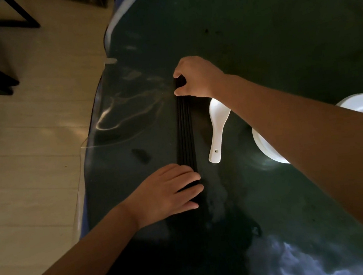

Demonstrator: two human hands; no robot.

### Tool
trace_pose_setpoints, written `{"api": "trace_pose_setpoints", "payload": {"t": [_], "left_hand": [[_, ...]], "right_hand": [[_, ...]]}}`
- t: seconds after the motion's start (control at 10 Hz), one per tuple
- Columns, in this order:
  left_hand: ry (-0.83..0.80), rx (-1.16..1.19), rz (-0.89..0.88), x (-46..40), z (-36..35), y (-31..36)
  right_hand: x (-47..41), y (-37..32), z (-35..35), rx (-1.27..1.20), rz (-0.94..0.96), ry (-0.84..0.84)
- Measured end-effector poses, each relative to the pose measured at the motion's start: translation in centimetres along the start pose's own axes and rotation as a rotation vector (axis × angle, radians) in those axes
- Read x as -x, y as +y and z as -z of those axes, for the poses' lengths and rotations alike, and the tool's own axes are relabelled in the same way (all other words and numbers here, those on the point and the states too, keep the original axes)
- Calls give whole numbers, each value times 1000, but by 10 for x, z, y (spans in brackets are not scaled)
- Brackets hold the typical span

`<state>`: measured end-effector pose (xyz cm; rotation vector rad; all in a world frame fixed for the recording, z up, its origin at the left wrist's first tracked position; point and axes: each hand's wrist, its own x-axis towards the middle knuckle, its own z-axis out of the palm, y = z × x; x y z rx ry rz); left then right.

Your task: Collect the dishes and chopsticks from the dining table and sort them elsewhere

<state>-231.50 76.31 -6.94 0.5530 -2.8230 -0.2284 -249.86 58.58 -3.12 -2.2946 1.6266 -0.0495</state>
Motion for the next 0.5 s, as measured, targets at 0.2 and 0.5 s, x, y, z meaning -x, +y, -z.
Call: {"api": "trace_pose_setpoints", "payload": {"t": [0.2,0.5], "left_hand": [[-9,-8,-22,1,-1,-4],[-33,-4,-60,-3,5,-2]], "right_hand": [[0,1,2,-30,-9,20],[5,3,3,-23,-16,43]]}}
